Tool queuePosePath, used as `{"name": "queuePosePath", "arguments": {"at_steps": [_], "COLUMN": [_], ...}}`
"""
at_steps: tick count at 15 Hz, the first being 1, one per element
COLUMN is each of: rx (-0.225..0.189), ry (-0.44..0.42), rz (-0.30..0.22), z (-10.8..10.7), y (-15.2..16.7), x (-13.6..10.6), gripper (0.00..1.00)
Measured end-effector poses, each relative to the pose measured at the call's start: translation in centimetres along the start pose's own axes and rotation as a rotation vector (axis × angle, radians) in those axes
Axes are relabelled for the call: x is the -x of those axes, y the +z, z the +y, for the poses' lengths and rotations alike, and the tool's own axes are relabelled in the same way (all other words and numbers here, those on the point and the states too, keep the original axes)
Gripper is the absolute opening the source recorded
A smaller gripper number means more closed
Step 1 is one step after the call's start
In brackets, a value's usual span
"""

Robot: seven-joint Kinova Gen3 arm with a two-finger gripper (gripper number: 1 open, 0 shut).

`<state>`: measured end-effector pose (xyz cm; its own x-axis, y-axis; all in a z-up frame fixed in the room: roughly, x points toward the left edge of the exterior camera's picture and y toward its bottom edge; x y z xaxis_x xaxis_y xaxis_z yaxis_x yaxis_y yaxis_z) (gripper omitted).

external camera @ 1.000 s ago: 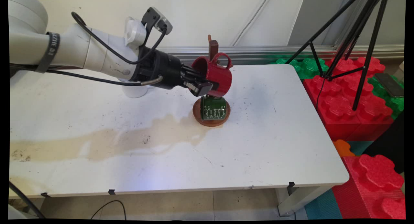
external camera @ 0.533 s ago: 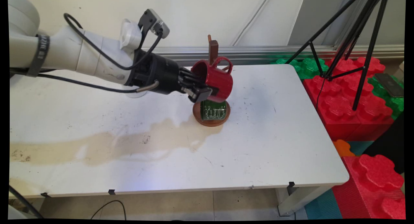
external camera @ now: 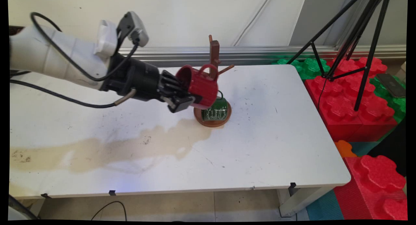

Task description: Place the picked object on the table

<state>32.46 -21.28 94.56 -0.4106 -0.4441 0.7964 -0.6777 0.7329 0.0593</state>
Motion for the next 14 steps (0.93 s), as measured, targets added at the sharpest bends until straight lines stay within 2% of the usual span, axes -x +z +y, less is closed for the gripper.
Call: {"name": "queuePosePath", "arguments": {"at_steps": [7,14], "rx": [-0.072,-0.14], "ry": [0.075,0.131], "rz": [-0.104,-0.211], "z": [-1.1,-3.3], "y": [-3.1,-3.9], "x": [1.2,1.6], "gripper": [0.0,0.0]}}
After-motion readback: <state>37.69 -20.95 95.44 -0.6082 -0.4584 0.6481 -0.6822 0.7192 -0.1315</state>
